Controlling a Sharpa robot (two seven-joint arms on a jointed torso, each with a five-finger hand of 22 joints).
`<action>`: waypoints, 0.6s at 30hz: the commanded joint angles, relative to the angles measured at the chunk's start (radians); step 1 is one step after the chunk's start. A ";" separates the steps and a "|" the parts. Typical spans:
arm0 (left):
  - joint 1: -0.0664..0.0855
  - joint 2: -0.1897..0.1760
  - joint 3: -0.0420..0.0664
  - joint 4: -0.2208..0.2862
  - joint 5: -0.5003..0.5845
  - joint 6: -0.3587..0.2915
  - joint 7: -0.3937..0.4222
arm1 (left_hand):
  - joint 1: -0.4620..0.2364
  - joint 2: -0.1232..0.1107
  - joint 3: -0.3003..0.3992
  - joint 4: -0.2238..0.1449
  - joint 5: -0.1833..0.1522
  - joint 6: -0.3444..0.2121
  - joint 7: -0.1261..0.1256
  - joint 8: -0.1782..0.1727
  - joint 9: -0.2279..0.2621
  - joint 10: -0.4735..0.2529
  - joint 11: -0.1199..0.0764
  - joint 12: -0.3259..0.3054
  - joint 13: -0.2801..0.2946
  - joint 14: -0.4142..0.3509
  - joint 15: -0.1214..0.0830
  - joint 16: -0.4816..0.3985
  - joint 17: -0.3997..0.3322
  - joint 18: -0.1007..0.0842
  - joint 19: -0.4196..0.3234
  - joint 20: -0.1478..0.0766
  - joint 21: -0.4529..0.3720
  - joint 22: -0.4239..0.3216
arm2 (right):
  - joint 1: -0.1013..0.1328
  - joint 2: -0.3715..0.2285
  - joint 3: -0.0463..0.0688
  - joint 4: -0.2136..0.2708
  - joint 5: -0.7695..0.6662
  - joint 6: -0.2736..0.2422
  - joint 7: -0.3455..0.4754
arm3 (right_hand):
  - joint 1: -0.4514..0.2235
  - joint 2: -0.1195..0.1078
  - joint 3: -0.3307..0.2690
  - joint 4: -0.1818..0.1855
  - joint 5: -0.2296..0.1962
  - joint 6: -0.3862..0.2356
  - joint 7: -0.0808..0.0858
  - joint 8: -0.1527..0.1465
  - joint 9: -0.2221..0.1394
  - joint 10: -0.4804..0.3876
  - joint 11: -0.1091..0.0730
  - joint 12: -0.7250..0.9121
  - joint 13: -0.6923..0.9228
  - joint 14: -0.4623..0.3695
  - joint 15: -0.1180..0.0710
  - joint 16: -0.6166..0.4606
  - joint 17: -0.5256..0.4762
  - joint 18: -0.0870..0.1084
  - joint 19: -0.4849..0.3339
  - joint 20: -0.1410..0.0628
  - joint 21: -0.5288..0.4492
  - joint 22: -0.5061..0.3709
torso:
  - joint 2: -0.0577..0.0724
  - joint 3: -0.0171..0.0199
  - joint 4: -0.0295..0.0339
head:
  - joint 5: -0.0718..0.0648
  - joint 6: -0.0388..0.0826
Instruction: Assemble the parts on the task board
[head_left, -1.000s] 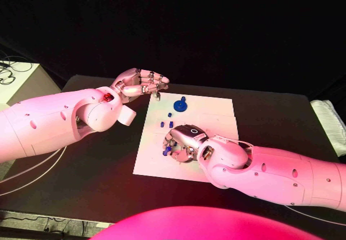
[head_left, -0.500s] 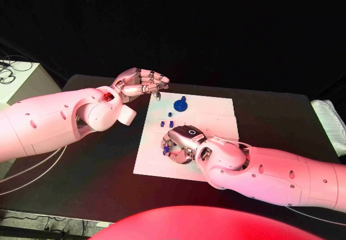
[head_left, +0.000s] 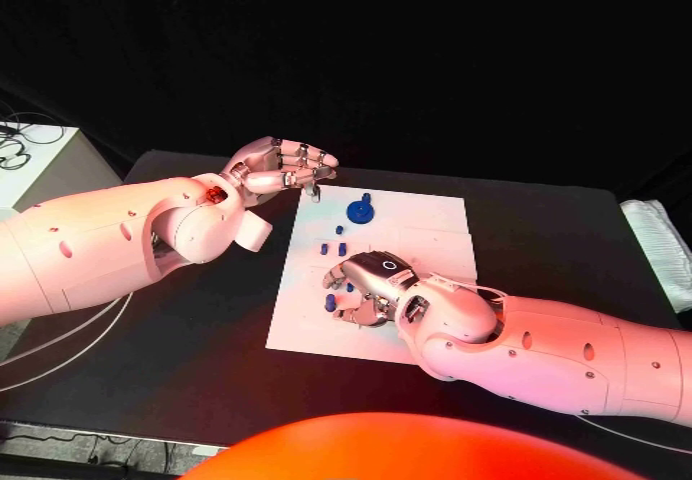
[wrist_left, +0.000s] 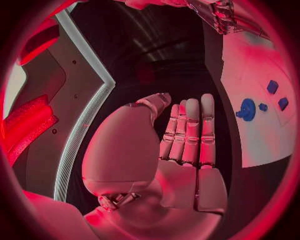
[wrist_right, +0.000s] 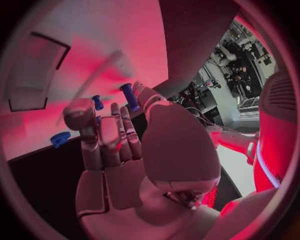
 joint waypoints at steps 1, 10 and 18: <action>0.000 0.002 0.001 0.001 0.009 0.019 0.003 | 0.008 -0.001 -0.004 0.000 -0.001 0.005 0.001 0.007 -0.001 -0.007 -0.003 -0.003 -0.002 0.001 0.005 -0.006 0.001 0.006 0.006 0.001 -0.006 -0.001 | -0.001 -0.014 0.000 0.018 0.000 -0.082 0.031 | 0.056 -0.005 -0.080 0.073 0.013 -0.021 0.000 -0.014 -0.004 -0.050 0.005 0.049 0.004 -0.016 0.002 0.002 -0.024 0.012 -0.008 0.005 -0.029 -0.013 | -0.001 0.0006 -0.0010 | -0.002 0.003; 0.000 0.003 0.001 -0.001 0.013 0.020 0.002 | 0.008 -0.001 -0.004 0.000 -0.001 0.005 0.001 0.007 -0.001 -0.007 -0.003 -0.003 -0.002 0.001 0.005 -0.006 0.001 0.006 0.006 0.001 -0.006 -0.001 | 0.024 -0.125 0.014 0.112 0.141 -0.170 0.083 | 0.123 0.003 -0.136 0.174 0.029 -0.016 0.015 -0.013 0.002 -0.044 -0.010 0.174 0.021 0.000 -0.011 0.026 -0.019 0.008 0.014 -0.002 0.010 0.003 | -0.002 0.0002 -0.0039 | -0.029 0.012; -0.006 -0.003 -0.001 -0.001 0.016 0.018 0.004 | 0.008 0.000 -0.005 0.002 -0.001 0.005 0.001 0.007 -0.001 -0.007 -0.003 -0.003 -0.002 0.001 0.006 -0.007 0.001 0.006 0.007 0.001 -0.007 -0.002 | 0.101 -0.333 0.022 0.188 0.506 -0.126 0.112 | 0.037 0.027 -0.138 0.174 0.009 0.035 0.004 0.022 0.011 0.238 -0.049 0.315 0.086 0.126 -0.045 0.142 0.258 -0.052 0.117 -0.036 0.384 0.167 | -0.007 0.0020 -0.0158 | -0.062 0.016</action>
